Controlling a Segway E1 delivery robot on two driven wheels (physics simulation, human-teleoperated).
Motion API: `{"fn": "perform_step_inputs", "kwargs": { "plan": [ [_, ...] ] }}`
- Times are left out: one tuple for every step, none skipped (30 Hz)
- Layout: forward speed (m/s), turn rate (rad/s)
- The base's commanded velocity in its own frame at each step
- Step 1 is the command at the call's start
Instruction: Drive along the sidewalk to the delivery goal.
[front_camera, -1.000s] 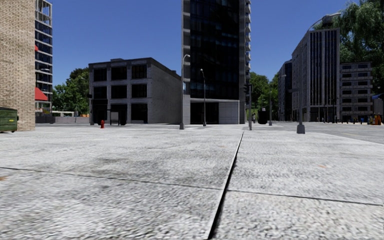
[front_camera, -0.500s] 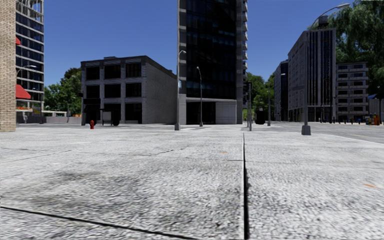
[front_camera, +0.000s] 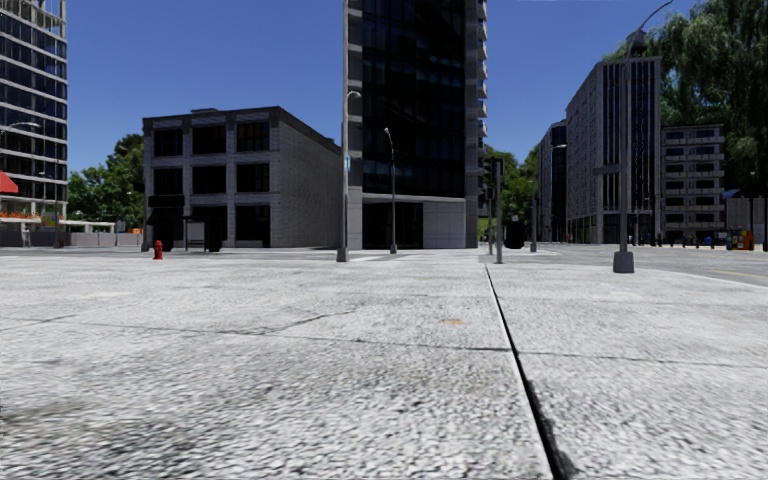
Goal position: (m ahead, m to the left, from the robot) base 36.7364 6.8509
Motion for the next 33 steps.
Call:
{"fn": "perform_step_inputs", "kwargs": {
  "plan": [
    [2.0,0.0],
    [2.0,0.0],
    [2.0,0.0],
    [2.0,0.0],
    [2.0,0.0],
    [2.0,0.0],
    [2.0,0.0],
    [2.0,0.0],
    [2.0,0.0],
    [2.0,0.0],
    [2.0,0.0],
    [2.0,0.0],
    [2.0,0.0],
    [2.0,0.0],
    [2.0,0.0],
    [2.0,0.0],
    [2.0,-0.05],
    [2.0,-0.05],
    [2.0,-0.23],
    [2.0,-0.3],
    [2.0,-0.32],
    [2.0,-0.32],
    [2.0,-0.32],
    [2.0,-0.33],
    [2.0,-0.33],
    [2.0,-0.33],
    [2.0,-0.3],
    [2.0,-0.21],
    [2.0,-0.11],
    [2.0,-0.11],
    [2.0,-0.09],
    [2.0,-0.08],
    [2.0,0.0]
  ]
}}
